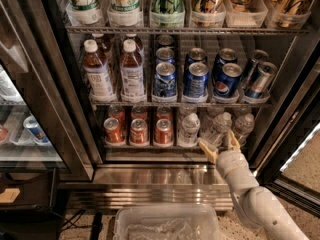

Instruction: Pick water bottle from bottom shelf of fridge

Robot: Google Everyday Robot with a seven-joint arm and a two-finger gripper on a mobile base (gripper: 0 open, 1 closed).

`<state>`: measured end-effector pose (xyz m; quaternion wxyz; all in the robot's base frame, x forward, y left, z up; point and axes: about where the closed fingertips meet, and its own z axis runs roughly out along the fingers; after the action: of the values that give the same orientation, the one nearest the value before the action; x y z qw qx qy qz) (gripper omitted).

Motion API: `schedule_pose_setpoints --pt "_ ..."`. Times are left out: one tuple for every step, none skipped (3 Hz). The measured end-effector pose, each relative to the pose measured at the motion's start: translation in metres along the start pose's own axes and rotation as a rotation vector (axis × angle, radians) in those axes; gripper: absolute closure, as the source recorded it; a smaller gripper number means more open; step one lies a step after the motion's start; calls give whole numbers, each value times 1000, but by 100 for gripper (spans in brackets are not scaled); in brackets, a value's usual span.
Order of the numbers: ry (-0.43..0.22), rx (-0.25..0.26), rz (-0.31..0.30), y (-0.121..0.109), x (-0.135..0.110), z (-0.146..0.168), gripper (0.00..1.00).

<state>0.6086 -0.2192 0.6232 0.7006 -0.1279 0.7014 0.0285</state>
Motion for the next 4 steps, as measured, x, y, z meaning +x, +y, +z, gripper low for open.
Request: schedule_pose_setpoints --pt "-3 18 -8 -5 4 4 26" --pt "-1 37 -17 -10 9 14 25" --pt "-4 57 -11 -15 10 22 25" --pt "-6 59 -5 -15 11 28 44"
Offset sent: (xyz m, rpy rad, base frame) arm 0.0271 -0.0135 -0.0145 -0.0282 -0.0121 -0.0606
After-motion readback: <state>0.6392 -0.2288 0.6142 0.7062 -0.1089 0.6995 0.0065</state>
